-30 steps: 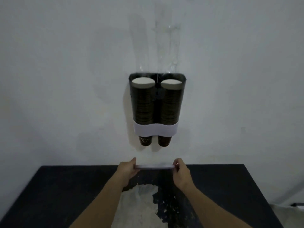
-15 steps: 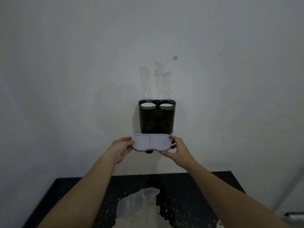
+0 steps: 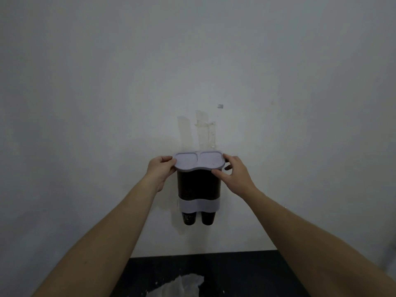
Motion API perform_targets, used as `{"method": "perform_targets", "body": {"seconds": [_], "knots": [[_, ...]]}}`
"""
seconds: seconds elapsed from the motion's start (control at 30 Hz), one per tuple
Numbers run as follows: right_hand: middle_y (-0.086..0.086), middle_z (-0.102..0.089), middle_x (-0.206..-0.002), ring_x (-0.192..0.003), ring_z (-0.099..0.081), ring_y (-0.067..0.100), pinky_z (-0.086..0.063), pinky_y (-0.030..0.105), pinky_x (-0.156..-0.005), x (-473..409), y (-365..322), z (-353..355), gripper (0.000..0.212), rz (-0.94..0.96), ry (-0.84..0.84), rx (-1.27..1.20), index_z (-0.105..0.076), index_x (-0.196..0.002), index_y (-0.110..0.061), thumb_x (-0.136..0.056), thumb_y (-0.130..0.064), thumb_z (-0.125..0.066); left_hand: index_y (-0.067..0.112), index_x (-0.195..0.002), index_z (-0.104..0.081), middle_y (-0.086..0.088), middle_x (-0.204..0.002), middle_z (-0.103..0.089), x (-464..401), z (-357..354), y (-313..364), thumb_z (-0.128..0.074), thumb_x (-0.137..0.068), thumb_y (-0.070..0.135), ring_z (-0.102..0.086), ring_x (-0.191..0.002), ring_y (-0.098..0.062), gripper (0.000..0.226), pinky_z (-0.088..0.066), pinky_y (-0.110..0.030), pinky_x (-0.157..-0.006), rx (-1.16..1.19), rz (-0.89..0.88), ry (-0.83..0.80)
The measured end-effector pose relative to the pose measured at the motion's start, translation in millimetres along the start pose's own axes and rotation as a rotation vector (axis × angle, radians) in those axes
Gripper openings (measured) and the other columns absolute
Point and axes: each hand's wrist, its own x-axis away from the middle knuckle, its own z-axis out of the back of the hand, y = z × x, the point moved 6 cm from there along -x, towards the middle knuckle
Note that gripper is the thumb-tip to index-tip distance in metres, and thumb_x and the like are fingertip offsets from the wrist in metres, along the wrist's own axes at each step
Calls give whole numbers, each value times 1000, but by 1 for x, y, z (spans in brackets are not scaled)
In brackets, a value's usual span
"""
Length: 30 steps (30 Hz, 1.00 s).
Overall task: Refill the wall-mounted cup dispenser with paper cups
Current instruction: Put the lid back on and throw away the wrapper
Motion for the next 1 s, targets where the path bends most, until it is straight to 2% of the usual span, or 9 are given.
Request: {"method": "perform_targets", "body": {"seconds": [0.13,0.27,0.37,0.57,0.7,0.83,0.93,1.0], "knots": [[2,-52,-132,-104,-57,17,-48,28,-88,-20,7,-4,67,-28,11,23,-49,-146,-18,-88,-41,-75,-3,-128,-58,-16,-118,-63,-12,-12,10,-65,-95,12,-60,-98,-24,37,-52,-32,-80,-195,-47,15],[5,-54,-134,-107,-54,17,-47,32,-94,-30,20,-12,66,-70,-11,52,-49,-146,-18,-89,-42,-73,-4,-134,-56,-8,-118,-60,-19,-18,5,-66,-93,13,-55,-104,-22,46,-48,-36,-97,-373,-78,17],[5,-54,-135,-111,-52,17,-46,32,-98,-34,29,-18,66,-96,-32,58,-49,-146,-18,-90,-44,-72,-3,-137,-53,-11,-129,-60,-24,-21,-1,-64,-94,15,-54,-107,-22,48,-47,-37,-101,-401,-65,13],[7,-51,-134,-120,-54,23,-45,36,-103,-38,35,-25,70,-118,-35,73,-45,-149,-18,-90,-48,-69,1,-139,-52,-14,-135,-59,-33,-23,-5,-58,-97,19,-56,-119,-29,46,-46,-42,-106,-456,-78,12],[6,-47,-138,-126,-51,24,-44,41,-108,-38,38,-24,77,-148,-38,60,-42,-151,-17,-88,-52,-68,4,-135,-54,-15,-136,-57,-35,-24,-5,-52,-95,17,-55,-117,-28,42,-45,-35,-98,-546,-88,16],[6,-38,-152,-139,-41,24,-37,40,-113,-44,29,-23,89,-153,-40,100,-33,-155,-17,-84,-66,-56,7,-150,-37,-19,-150,-39,-33,-32,9,-47,-97,27,-39,-137,-36,58,-32,-42,-115,-763,-220,54],[6,-39,-153,-139,-41,26,-37,42,-111,-53,13,-27,82,-109,-48,165,-35,-154,-17,-88,-64,-49,12,-151,-36,-16,-154,-35,-30,-48,17,-47,-98,41,-35,-140,-34,61,-28,-42,-116,-893,-365,-14],[7,-41,-152,-138,-43,29,-38,44,-110,-58,5,-33,73,-80,-81,229,-38,-151,-18,-92,-62,-44,13,-153,-35,-13,-157,-33,-31,-57,13,-44,-98,48,-34,-142,-32,65,-29,-43,-117,-989,-380,-101]]}}
